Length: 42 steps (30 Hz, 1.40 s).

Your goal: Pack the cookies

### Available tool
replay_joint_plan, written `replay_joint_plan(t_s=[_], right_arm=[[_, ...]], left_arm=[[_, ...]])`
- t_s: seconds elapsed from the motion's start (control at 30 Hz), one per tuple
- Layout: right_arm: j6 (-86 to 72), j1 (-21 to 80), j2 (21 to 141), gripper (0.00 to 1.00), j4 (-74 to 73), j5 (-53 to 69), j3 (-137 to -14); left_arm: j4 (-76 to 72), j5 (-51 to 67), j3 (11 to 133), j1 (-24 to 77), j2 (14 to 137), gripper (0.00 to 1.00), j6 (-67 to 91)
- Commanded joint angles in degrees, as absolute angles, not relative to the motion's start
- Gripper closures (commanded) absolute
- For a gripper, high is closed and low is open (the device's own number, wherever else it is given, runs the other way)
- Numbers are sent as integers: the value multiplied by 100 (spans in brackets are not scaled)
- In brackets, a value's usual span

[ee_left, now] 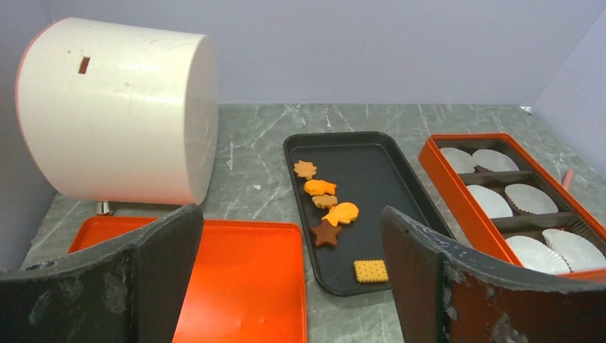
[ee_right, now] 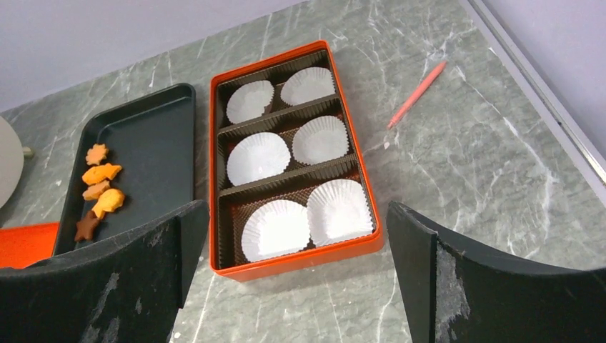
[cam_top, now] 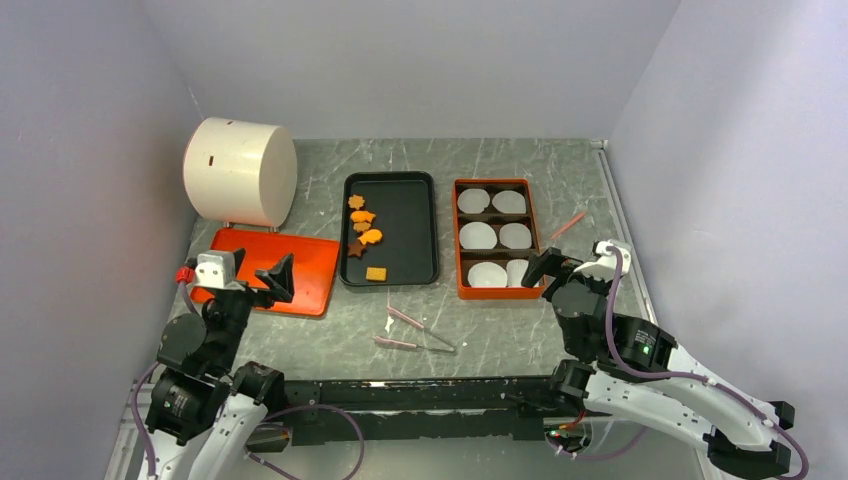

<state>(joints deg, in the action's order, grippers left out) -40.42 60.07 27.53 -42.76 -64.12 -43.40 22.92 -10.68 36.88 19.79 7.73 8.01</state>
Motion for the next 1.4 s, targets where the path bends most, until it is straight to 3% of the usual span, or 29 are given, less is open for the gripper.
replay_joint_plan(t_s=[0.0,0.4,0.97,1.2,1.37], right_arm=[[-3846,6016,2682,0,-3955,-6328,-4287],[-2584,6013,3266,0,-2642,-4893,-3816],[-1428,6021,6106,4,-1318,-1406,-3855],[-1275,6023,7162,15,-822,-561,-3798],[-1202,6022,7701,29,-414,-409,-3792]], left_arm=[[2030,-803,3646,1942,883,2,825],[1849,-749,3403,1942,850,2,787],[1912,-1174,3333,1942,853,2,878],[1970,-1059,3362,1942,853,2,1207],[2138,-693,3530,1942,1150,2,1385]])
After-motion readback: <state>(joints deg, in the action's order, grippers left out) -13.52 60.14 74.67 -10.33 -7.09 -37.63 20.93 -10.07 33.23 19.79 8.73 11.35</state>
